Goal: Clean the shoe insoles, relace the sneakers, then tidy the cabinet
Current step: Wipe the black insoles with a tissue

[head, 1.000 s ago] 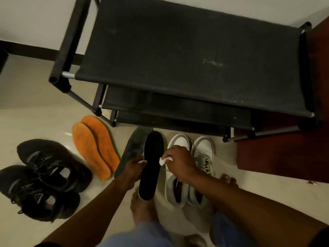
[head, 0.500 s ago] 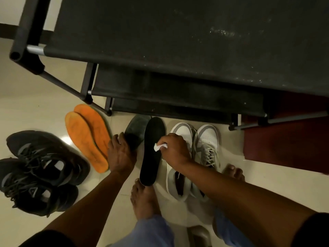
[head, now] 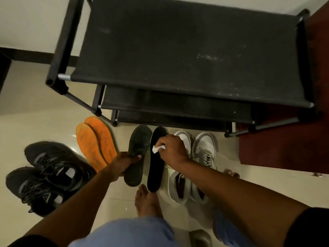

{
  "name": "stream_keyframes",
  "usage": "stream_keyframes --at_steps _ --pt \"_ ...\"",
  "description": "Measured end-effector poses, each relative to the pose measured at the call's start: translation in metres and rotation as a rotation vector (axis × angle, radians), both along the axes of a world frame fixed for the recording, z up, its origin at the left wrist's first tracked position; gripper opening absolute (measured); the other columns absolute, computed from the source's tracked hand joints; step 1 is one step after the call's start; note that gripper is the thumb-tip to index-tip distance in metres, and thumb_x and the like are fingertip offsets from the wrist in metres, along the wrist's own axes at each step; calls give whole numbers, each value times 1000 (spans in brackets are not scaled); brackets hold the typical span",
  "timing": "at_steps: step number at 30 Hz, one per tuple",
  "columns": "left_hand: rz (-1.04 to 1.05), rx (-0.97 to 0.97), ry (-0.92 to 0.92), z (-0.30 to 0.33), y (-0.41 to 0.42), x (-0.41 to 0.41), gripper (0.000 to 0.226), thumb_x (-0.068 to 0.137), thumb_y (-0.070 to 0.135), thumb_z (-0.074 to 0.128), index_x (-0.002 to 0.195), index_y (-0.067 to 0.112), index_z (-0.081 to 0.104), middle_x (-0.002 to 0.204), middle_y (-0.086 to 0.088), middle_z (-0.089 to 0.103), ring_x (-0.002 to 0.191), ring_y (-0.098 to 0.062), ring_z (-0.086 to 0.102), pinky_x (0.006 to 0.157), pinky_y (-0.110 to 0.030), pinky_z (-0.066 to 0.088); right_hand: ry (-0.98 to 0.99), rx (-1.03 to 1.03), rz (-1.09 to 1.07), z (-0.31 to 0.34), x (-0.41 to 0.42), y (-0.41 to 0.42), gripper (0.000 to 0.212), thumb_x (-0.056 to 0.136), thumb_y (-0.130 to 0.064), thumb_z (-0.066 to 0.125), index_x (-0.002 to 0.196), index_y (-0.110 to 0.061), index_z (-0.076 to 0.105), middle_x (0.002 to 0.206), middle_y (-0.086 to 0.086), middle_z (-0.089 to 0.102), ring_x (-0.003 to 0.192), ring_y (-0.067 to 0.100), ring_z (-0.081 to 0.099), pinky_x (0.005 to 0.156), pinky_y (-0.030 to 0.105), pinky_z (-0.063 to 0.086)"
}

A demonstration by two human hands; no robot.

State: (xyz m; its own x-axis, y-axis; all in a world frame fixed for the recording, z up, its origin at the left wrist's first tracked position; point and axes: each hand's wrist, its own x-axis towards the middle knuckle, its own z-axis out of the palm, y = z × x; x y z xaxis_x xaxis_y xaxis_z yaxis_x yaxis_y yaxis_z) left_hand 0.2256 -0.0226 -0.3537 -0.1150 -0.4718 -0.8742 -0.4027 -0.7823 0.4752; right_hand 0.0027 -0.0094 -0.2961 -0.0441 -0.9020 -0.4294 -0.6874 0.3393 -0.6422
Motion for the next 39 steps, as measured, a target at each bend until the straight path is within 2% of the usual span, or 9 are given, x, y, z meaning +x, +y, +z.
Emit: stream_keyframes --at_steps 3,7,14,18,23,27,32,37,39 --pt "93 114 101 48 -1 11 33 94 19 70 123 5 62 109 -20 76 106 -42 72 85 -50 60 12 -9 47 32 1 -4 14 88 -11 74 99 -18 78 103 2 74 98 18 67 92 32 57" --pt "142 158 226 117 10 29 33 99 7 61 131 9 57 118 -19 74 108 -41 72 95 -55 55 8 -49 71 81 3 -2 14 90 -13 72 102 -15 80 105 4 74 94 17 67 88 30 56" --pt "204 95 249 213 21 39 61 99 58 52 139 12 57 129 -24 68 118 -42 67 107 -58 48 -15 -192 48 169 2 20 17 90 -9 73 103 -18 80 104 -2 69 91 10 62 75 12 46" --pt "72 0 315 283 15 4 65 101 59 46 113 4 77 121 -30 69 108 -43 65 110 -59 45 -59 -354 -41 221 -11 32 15 91 -10 72 100 -19 81 101 -4 70 88 9 64 78 15 51" --pt "-89 34 603 359 3 -46 80 102 68 37 144 2 55 128 -29 59 99 -36 62 90 -50 51 -42 -658 -213 290 -45 38 19 85 -5 71 92 -19 82 92 -4 74 84 8 66 78 20 55" --pt "-135 -40 757 408 3 -90 76 105 66 25 148 10 53 146 -25 53 102 -31 59 90 -47 49 -21 -853 -362 337 -72 37 19 82 -1 71 85 -17 81 83 -8 71 78 1 62 72 4 42" --pt "-34 -88 824 430 16 -134 76 103 67 30 143 8 59 132 -21 62 104 -32 61 91 -48 50 -45 -978 -412 362 -90 30 20 87 1 69 91 -14 82 91 -5 73 84 -1 64 80 3 44" --pt "116 -132 819 423 21 -158 68 105 61 32 135 13 67 135 -22 65 119 -36 65 98 -51 55 61 -1015 -321 347 -85 23 15 94 -7 67 93 -12 81 94 2 74 84 12 67 83 23 58" --pt "171 -171 784 416 19 -162 64 104 60 34 131 13 70 131 -22 68 114 -34 69 97 -47 56 93 -1015 -236 342 -78 26 15 97 -18 66 92 -14 80 90 0 73 80 8 65 82 10 52"
